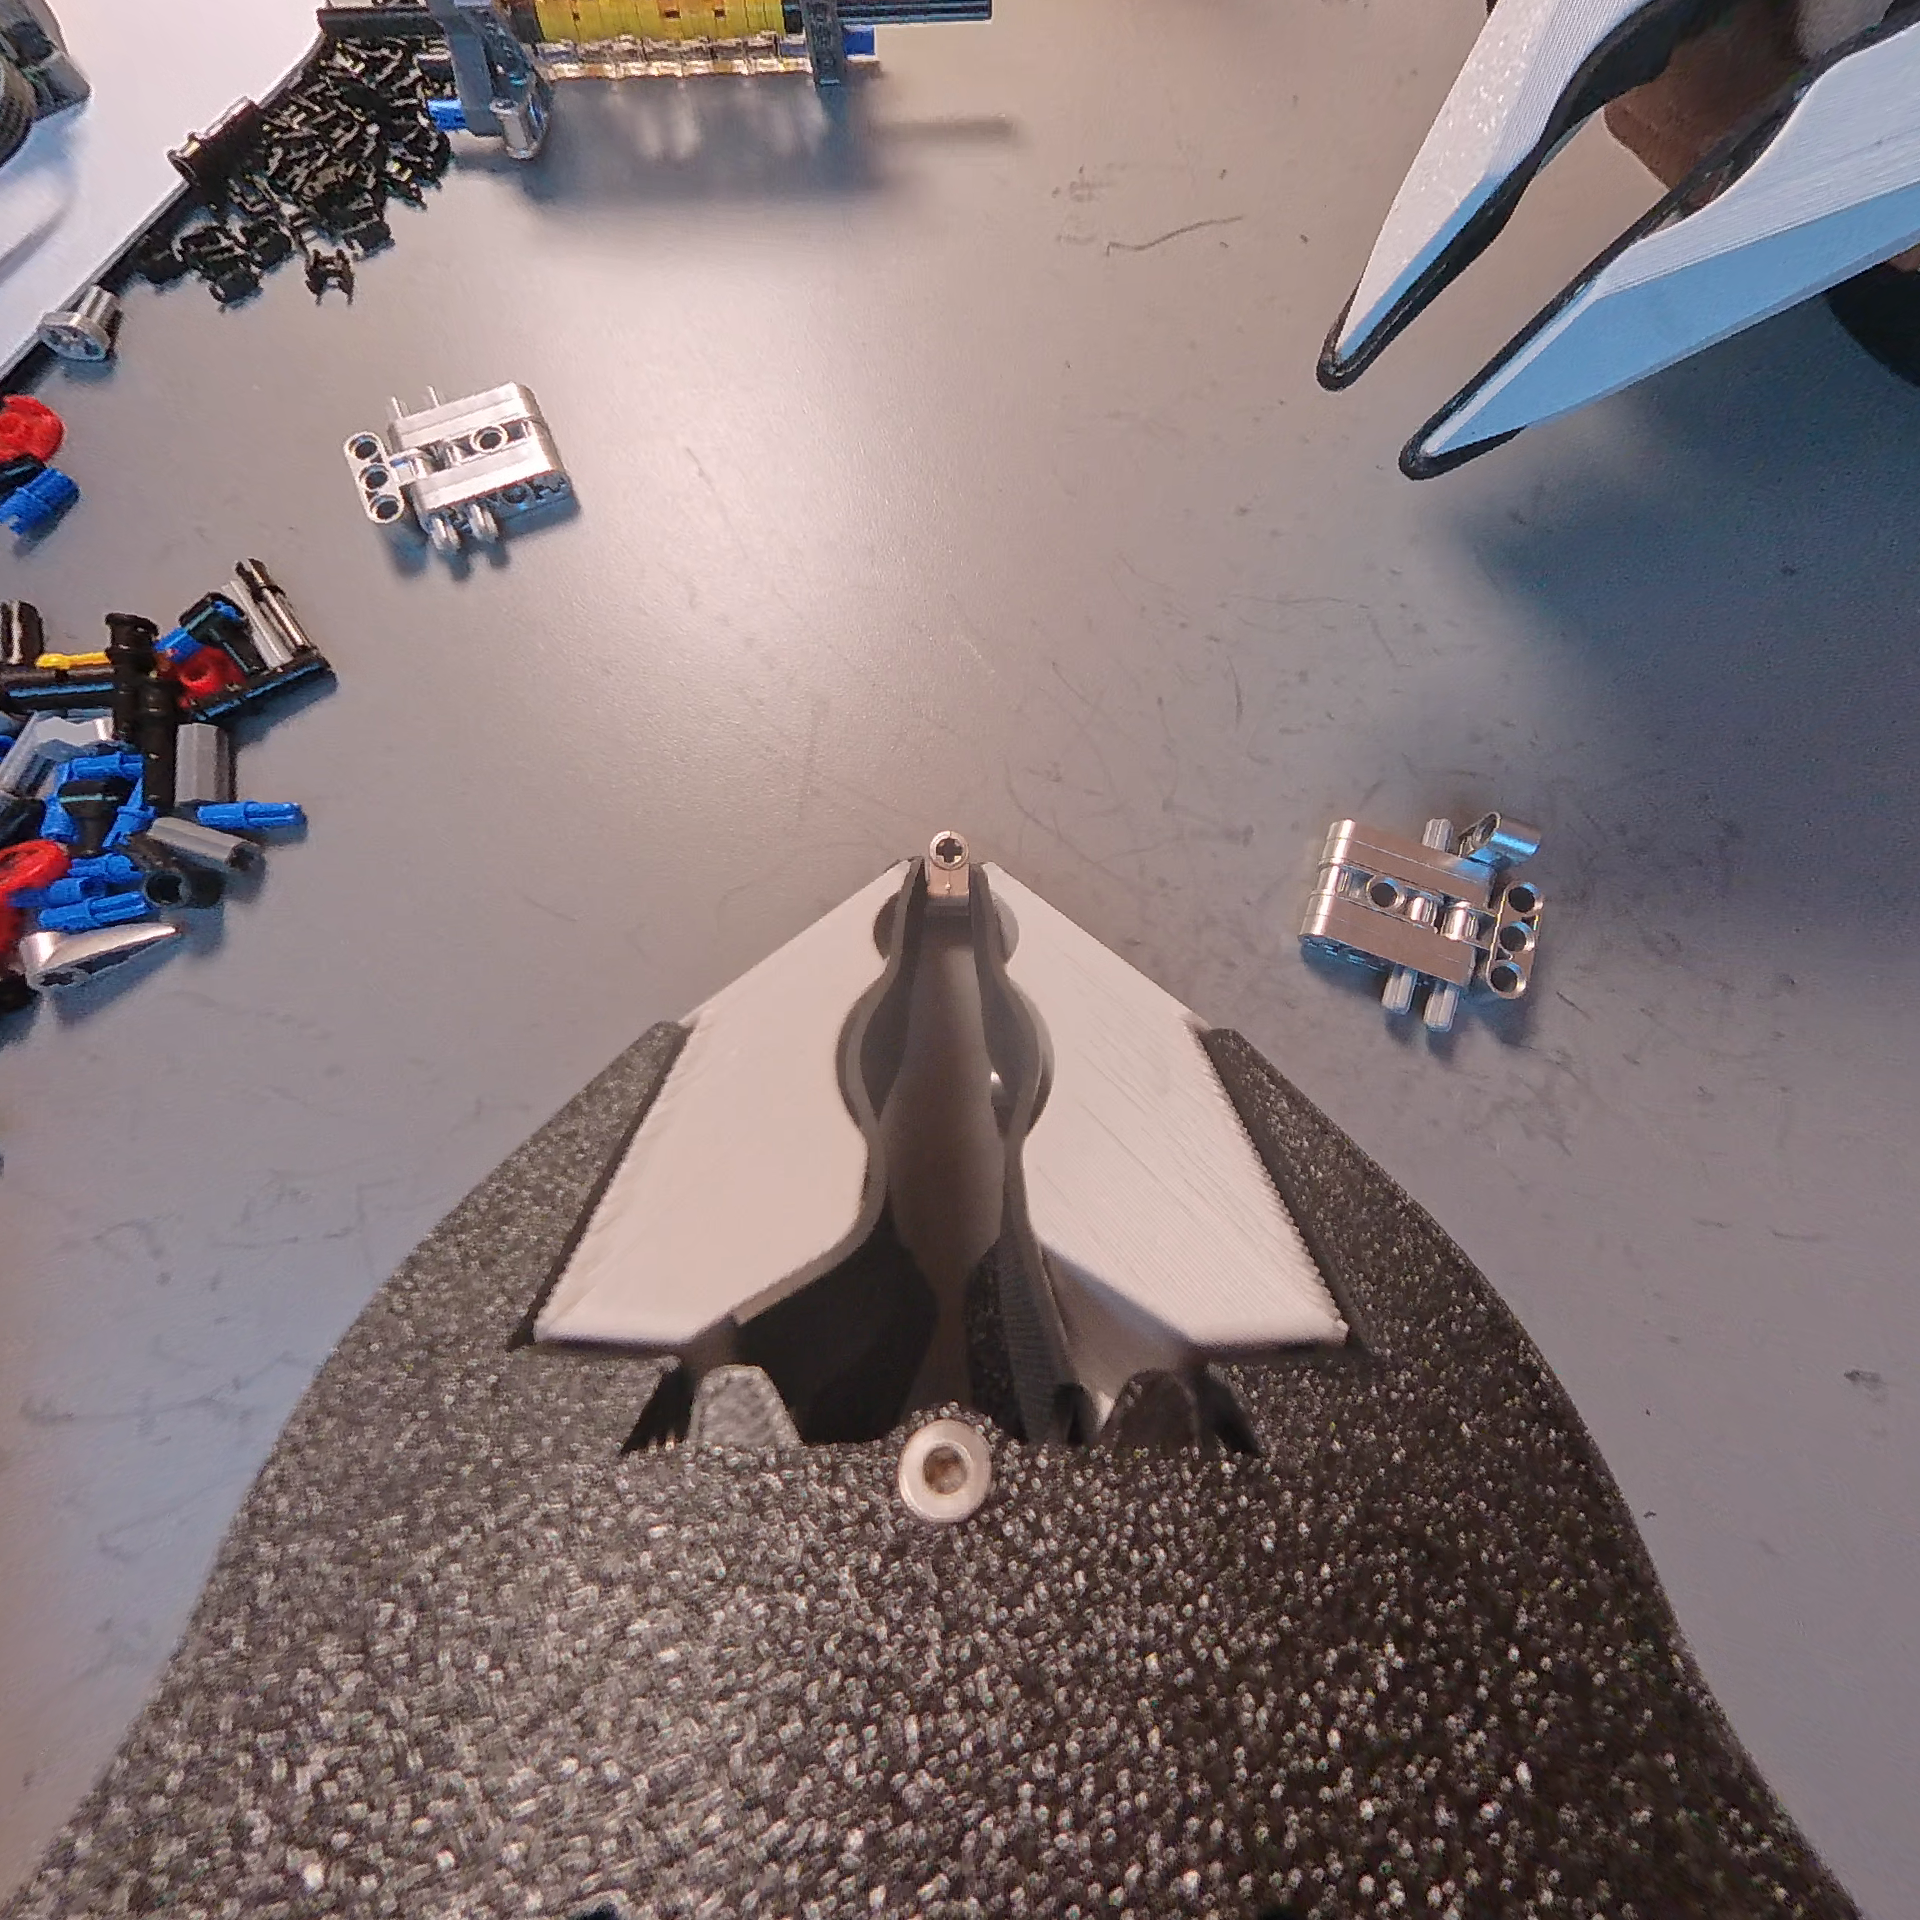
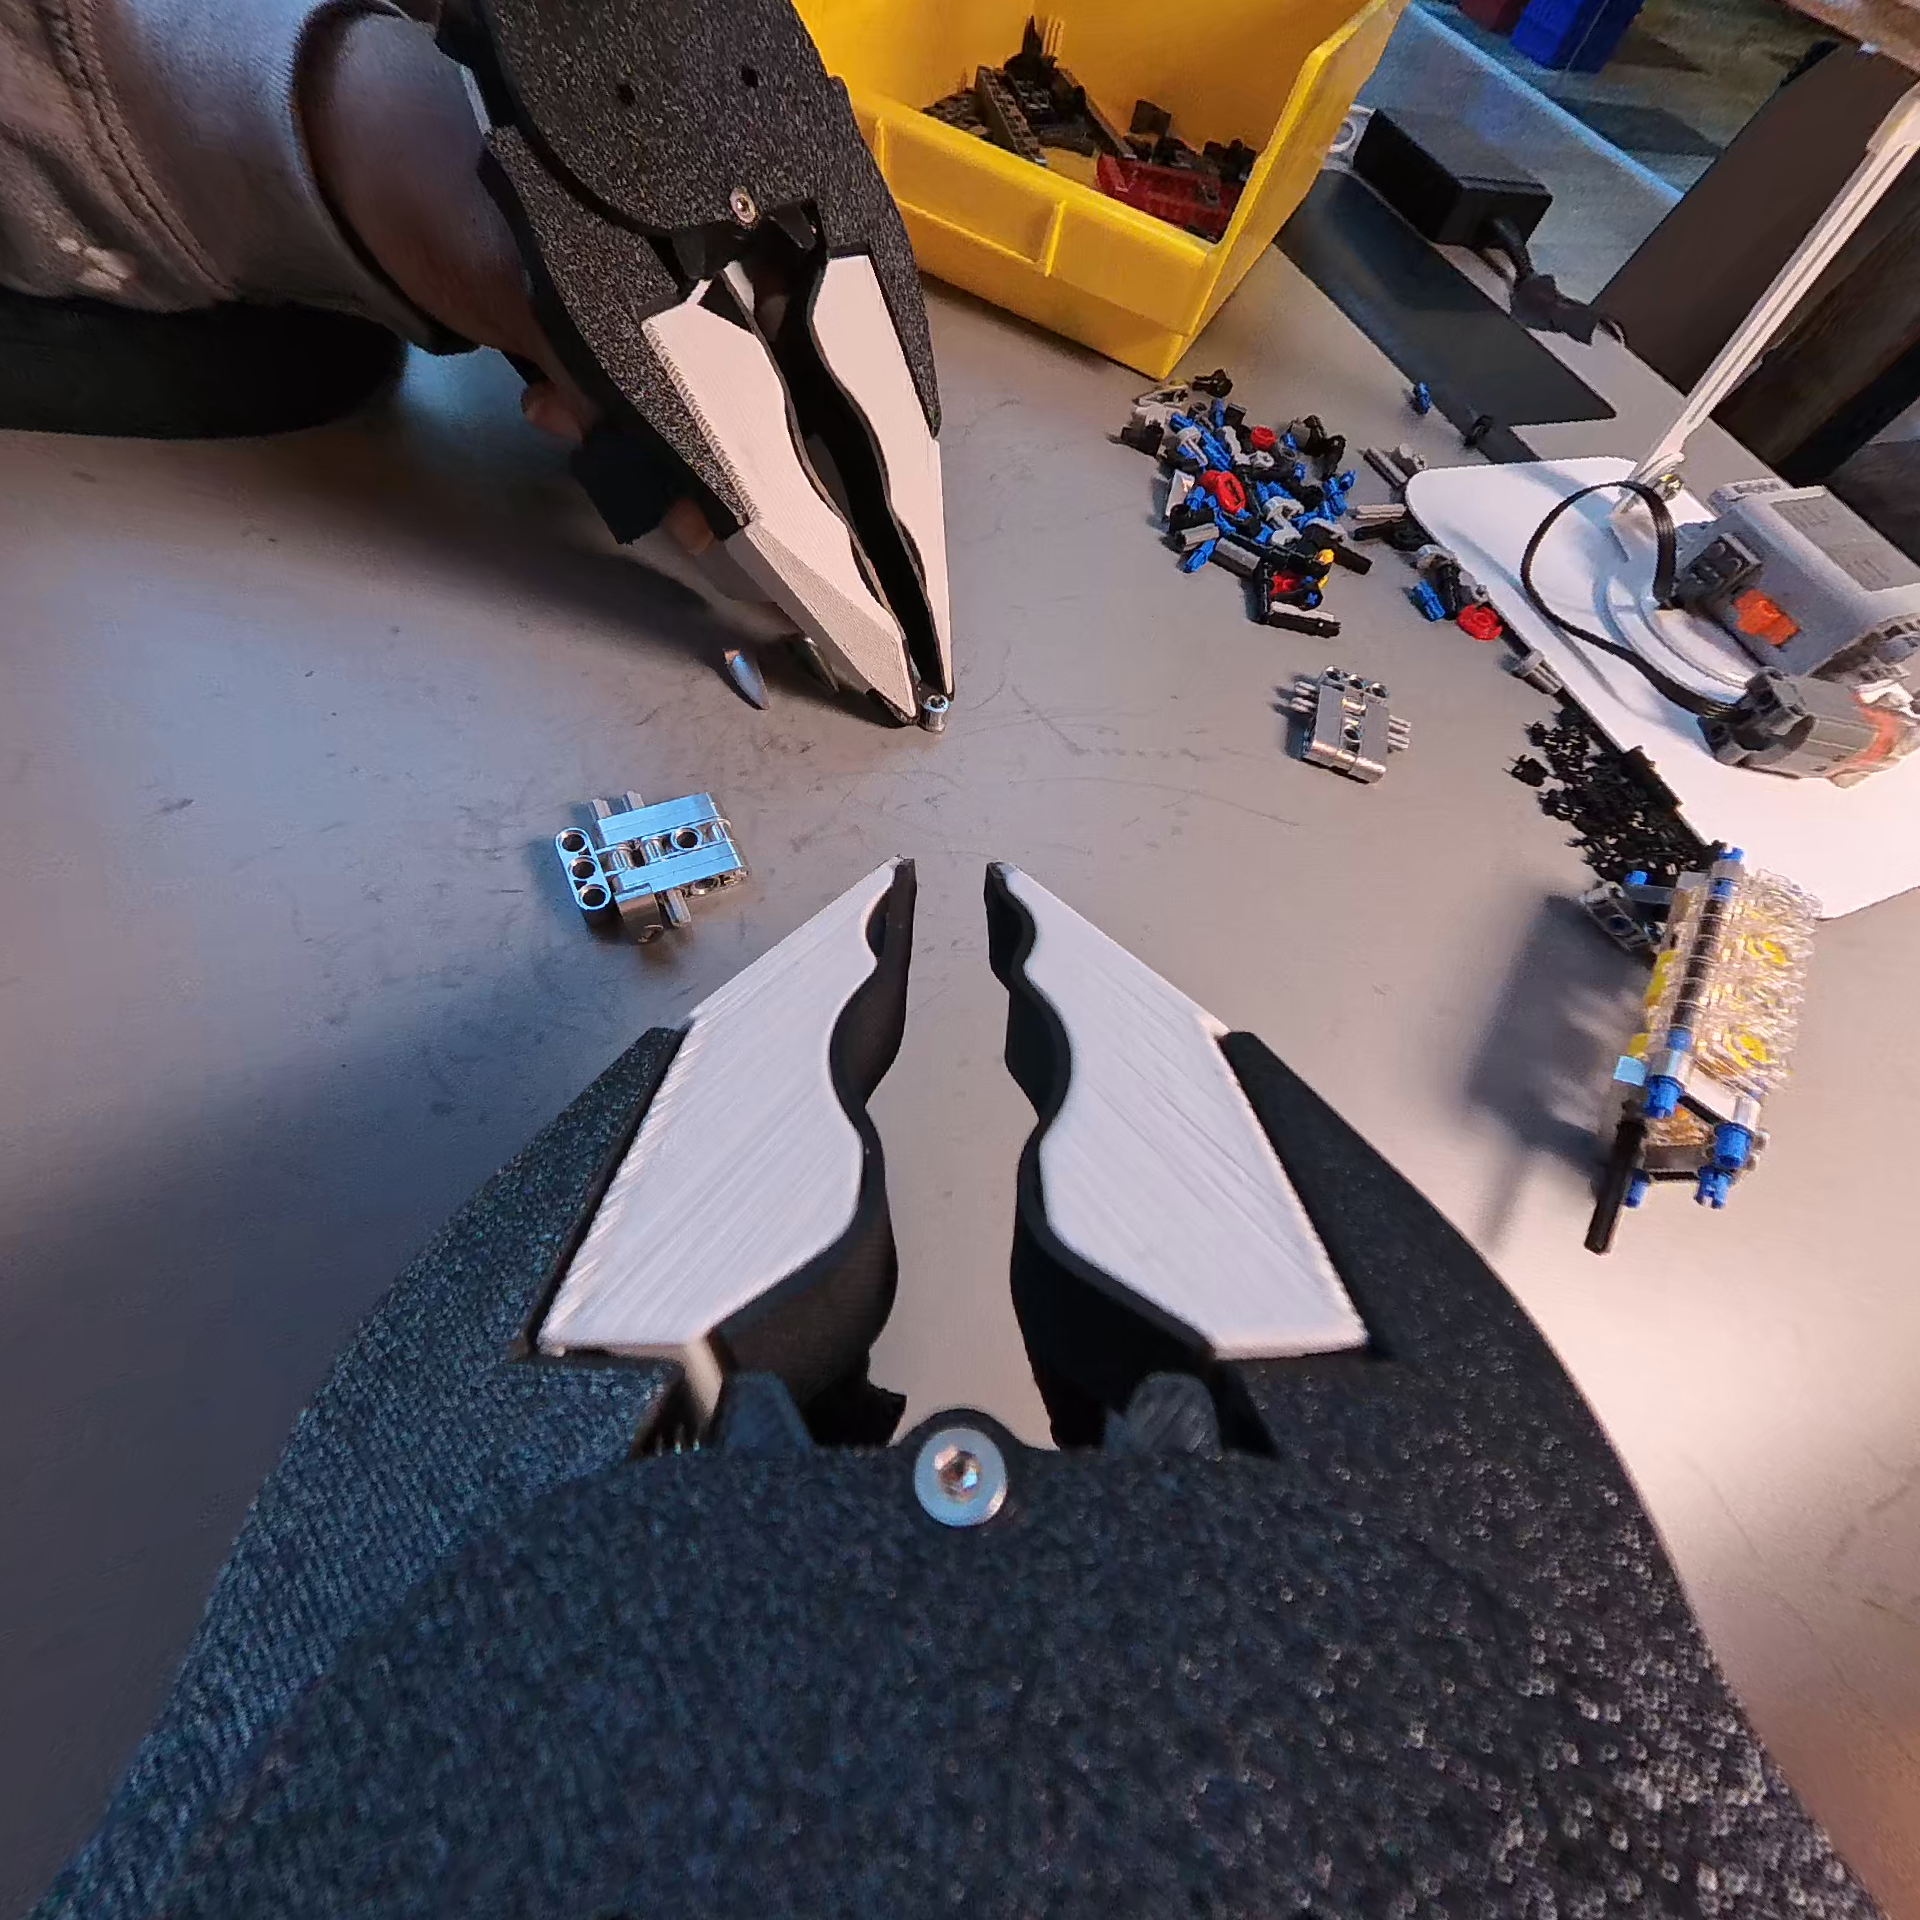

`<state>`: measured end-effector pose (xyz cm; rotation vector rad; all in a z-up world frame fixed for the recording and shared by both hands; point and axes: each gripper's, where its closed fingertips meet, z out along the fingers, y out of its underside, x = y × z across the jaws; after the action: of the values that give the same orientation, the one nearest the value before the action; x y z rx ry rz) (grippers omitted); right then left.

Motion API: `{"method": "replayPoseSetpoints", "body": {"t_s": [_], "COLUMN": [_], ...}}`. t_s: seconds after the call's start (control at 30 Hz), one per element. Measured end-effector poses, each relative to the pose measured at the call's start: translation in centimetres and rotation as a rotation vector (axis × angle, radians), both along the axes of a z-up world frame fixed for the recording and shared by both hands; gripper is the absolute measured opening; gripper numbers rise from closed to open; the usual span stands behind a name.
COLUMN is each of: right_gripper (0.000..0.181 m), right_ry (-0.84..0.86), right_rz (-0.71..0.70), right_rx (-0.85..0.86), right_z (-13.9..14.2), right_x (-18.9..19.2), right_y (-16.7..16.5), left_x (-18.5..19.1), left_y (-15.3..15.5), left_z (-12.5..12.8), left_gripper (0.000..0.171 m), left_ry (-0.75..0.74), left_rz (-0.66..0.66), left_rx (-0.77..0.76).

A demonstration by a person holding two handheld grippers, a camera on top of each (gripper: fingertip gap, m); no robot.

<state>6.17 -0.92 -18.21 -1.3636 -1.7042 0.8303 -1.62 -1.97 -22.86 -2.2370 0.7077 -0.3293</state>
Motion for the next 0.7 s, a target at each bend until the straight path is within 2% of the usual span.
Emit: {"method": "replayPoseSetpoints", "body": {"t_s": [0.7], "right_gripper": [0.013], "right_ry": [-0.011], "right_rz": [0.011], "right_rx": [0.009], "right_z": [-0.21], "right_x": [-0.03], "right_y": [-0.25], "left_x": [0.02], "left_y": [0.25], "left_z": [0.33], "left_gripper": [0.007], "left_ry": [-0.022], "left_rz": [0.013], "left_rx": [0.004]}}
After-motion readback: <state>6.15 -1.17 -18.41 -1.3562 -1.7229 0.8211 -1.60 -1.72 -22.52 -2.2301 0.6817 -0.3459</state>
